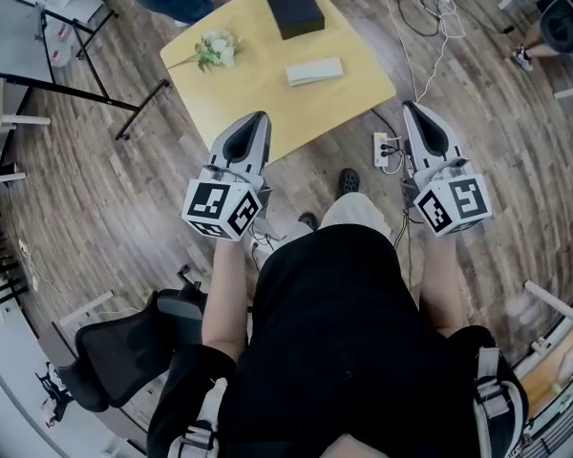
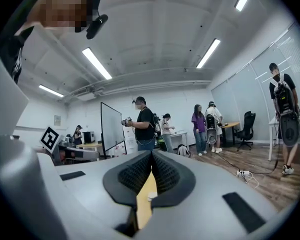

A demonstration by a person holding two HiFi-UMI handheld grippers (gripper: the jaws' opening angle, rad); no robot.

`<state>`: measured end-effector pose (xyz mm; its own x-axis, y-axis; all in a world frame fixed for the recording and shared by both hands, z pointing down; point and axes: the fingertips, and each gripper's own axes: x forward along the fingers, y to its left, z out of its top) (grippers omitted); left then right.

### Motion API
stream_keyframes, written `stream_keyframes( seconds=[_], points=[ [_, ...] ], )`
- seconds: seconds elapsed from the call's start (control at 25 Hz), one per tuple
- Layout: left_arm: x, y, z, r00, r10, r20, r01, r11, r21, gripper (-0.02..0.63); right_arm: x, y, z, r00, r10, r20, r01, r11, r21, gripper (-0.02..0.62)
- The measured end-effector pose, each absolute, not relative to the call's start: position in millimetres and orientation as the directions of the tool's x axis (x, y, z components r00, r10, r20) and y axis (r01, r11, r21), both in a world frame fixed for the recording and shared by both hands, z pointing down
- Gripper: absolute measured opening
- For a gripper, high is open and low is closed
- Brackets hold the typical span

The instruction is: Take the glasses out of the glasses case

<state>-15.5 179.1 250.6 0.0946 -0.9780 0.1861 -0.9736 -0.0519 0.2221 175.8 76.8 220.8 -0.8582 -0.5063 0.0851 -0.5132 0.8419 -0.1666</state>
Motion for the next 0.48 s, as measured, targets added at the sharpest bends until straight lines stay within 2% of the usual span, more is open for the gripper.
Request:
stream_keyframes(
  seconds=[0.48],
  points=[
    [5.7,85.8,255.0,0.037,-0.976,0.214,-0.979,0.007,0.202,0.021,171.3,-17.6,235.2,-0.912,-0.385,0.141,-0.404,0.904,-0.142,0.017]
  ],
)
